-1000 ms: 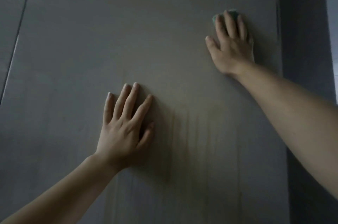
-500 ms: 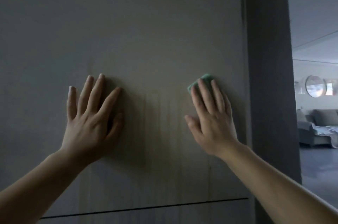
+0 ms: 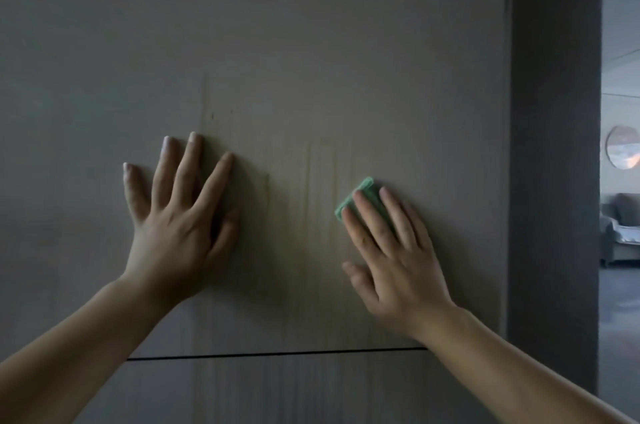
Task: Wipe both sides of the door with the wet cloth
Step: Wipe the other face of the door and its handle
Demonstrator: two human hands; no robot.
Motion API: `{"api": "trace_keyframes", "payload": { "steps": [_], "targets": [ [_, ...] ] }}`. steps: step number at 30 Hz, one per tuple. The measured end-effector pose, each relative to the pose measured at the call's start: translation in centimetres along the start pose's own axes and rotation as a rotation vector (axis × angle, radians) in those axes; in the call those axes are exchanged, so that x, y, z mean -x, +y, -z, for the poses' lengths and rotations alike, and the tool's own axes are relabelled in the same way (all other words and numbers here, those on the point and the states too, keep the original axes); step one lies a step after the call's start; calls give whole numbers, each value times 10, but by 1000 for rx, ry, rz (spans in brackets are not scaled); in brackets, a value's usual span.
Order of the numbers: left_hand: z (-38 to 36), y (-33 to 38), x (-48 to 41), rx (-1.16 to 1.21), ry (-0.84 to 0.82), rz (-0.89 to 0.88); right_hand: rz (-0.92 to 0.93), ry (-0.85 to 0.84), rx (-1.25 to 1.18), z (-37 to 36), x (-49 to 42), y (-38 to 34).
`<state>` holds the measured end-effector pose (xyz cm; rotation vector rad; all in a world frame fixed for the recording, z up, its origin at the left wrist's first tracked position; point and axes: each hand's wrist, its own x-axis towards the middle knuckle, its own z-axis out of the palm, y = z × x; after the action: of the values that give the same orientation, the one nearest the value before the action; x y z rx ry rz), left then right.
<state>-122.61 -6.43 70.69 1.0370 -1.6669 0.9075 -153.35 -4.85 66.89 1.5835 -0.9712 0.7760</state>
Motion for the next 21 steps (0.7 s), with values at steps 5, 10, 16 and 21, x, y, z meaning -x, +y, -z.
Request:
{"api": "trace_keyframes", "payload": {
  "steps": [5,10,16,21],
  "targets": [
    [-1,-1,0,-28,-14,3,-446,89,-29,14,-78,45],
    [2,-6,2,5,-6,-25,-139,43,3,1,-53,-28],
    [10,-26,16,44,97,-32,-195,81,55,7,-88,12],
    [7,-46,25,-3,56,37,-213,100,24,6,-113,-22]
  ]
}}
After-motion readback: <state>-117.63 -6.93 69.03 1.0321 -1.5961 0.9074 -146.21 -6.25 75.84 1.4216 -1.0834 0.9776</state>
